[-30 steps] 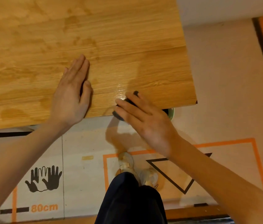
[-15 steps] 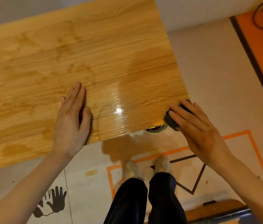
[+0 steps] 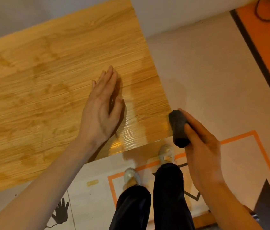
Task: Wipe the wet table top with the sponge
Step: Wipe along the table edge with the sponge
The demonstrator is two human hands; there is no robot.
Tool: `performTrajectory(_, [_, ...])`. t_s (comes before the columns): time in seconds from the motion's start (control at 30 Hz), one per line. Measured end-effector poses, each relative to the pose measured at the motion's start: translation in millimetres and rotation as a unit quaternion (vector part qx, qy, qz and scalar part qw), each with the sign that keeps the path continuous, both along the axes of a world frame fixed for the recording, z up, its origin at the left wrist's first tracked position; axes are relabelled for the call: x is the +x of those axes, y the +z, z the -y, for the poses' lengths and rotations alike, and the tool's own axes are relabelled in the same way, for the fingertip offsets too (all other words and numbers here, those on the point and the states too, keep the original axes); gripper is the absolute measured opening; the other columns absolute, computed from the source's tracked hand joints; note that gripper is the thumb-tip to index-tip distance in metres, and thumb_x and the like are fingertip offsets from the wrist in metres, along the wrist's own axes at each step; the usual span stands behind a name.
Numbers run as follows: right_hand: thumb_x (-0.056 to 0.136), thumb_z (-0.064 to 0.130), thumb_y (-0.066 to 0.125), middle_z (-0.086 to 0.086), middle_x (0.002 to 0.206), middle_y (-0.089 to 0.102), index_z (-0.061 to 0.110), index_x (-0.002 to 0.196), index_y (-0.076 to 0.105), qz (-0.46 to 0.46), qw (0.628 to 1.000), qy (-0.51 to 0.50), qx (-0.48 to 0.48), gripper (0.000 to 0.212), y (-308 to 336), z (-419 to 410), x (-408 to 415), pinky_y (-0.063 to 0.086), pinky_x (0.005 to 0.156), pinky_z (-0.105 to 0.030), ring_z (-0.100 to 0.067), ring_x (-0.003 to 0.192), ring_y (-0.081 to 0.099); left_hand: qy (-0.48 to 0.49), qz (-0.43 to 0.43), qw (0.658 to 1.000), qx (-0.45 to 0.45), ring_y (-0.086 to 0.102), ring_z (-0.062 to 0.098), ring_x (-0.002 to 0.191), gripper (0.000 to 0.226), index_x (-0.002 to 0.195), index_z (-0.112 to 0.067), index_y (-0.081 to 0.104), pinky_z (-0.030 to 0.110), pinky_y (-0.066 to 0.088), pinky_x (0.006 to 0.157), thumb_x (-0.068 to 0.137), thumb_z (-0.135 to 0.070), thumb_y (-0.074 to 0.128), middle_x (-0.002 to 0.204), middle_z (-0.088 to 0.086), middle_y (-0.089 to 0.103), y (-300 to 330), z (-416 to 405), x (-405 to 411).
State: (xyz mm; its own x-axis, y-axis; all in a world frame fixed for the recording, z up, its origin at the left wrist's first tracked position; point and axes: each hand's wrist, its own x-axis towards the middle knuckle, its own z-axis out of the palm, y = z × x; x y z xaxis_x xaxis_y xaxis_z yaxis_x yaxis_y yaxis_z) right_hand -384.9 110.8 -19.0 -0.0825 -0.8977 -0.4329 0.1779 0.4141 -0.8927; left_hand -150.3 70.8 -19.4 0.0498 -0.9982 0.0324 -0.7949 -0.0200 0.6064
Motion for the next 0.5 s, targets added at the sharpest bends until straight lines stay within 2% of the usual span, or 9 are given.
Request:
performTrajectory(0.07, [0.098,0.013,0.046,0.001,0.115,0.071,0.008,0.125,0.064,0.122,0.988,-0.027,0.090,0.032,0.6,12.2,-10.0,0.051,0.099,-0.031,-0.013,0.115,0.063,-0.003,0.007,1.000,0.006,0.012,0.012,0.155,0.059,0.158,-0.009,0.030,0.016,-0.004,0.123,0.101,-0.022,0.042,0.167,0.003,0.022,-0.1,15.9,-8.7])
performTrajectory(0.1, [0.096,0.022,0.049,-0.001,0.113,0.071,0.007,0.127,0.062,0.156,0.980,-0.021,0.119,0.037,1.4,17.1,-13.3,0.050,0.098,-0.032,-0.015,0.113,0.062,-0.003,0.013,1.000,0.010,0.011,0.013,0.156,0.059,0.158,-0.010,0.029,0.017,-0.004,0.123,0.102,-0.023,0.042,0.167,0.003,0.022,-0.7,23.0,-13.0])
performTrajectory(0.13, [0.091,0.033,0.055,0.001,0.113,0.070,0.011,0.128,0.062,0.150,0.980,0.013,0.128,0.044,0.6,19.8,-16.2,0.049,0.098,-0.032,-0.015,0.112,0.062,-0.002,0.019,1.000,0.014,0.011,0.013,0.156,0.059,0.159,-0.010,0.028,0.017,-0.004,0.124,0.103,-0.023,0.041,0.168,0.003,0.021,-1.6,29.4,-17.1])
performTrajectory(0.2, [0.078,0.046,0.068,0.007,0.115,0.070,0.028,0.128,0.062,0.052,0.986,0.105,0.117,0.054,-3.7,22.6,-17.6,0.050,0.097,-0.032,-0.009,0.112,0.063,-0.002,0.031,0.999,0.018,0.011,0.014,0.156,0.058,0.159,-0.010,0.026,0.020,-0.004,0.125,0.104,-0.023,0.040,0.168,0.004,0.020,-4.3,40.3,-23.7])
performTrajectory(0.27, [0.073,0.046,0.067,0.016,0.115,0.069,0.039,0.129,0.059,0.005,0.987,0.115,0.113,0.057,-5.2,28.3,-16.0,0.052,0.094,-0.024,0.001,0.109,0.062,-0.003,0.049,0.999,0.022,0.009,0.013,0.157,0.057,0.160,-0.009,0.024,0.022,-0.003,0.126,0.106,-0.024,0.039,0.169,0.004,0.017,-8.4,47.7,-27.9])
performTrajectory(0.37, [0.077,0.044,0.060,0.027,0.119,0.064,0.047,0.132,0.052,0.051,0.989,0.096,0.105,0.056,-6.7,36.1,-17.7,0.046,0.089,-0.006,0.013,0.114,0.054,0.001,0.085,0.996,0.029,0.008,0.015,0.157,0.057,0.160,-0.006,0.022,0.025,-0.002,0.126,0.108,-0.026,0.036,0.169,0.006,0.014,-13.6,51.5,-32.6])
performTrajectory(0.4, [0.077,0.047,0.060,0.029,0.123,0.061,0.050,0.132,0.050,0.059,0.986,0.112,0.105,0.056,-4.5,36.5,-17.6,0.043,0.091,-0.003,0.015,0.117,0.051,0.003,0.094,0.995,0.027,0.008,0.017,0.157,0.057,0.159,-0.005,0.022,0.028,-0.001,0.127,0.108,-0.025,0.035,0.169,0.008,0.014,-14.7,51.4,-34.3])
performTrajectory(0.47, [0.082,0.047,0.062,0.026,0.131,0.058,0.046,0.133,0.050,0.083,0.983,0.132,0.093,0.053,-1.5,30.1,-16.7,0.040,0.099,-0.007,0.011,0.124,0.047,0.008,0.103,0.994,0.022,0.010,0.020,0.158,0.056,0.159,-0.003,0.023,0.033,0.001,0.128,0.108,-0.022,0.035,0.169,0.010,0.015,-15.7,51.3,-37.5])
performTrajectory(0.5, [0.087,0.045,0.061,0.025,0.133,0.057,0.043,0.134,0.050,0.096,0.982,0.135,0.092,0.049,-1.3,24.7,-17.7,0.041,0.098,-0.007,0.011,0.125,0.047,0.011,0.104,0.994,0.021,0.010,0.020,0.157,0.055,0.159,-0.003,0.023,0.035,0.002,0.128,0.107,-0.021,0.035,0.169,0.011,0.016,-15.9,51.2,-38.4])
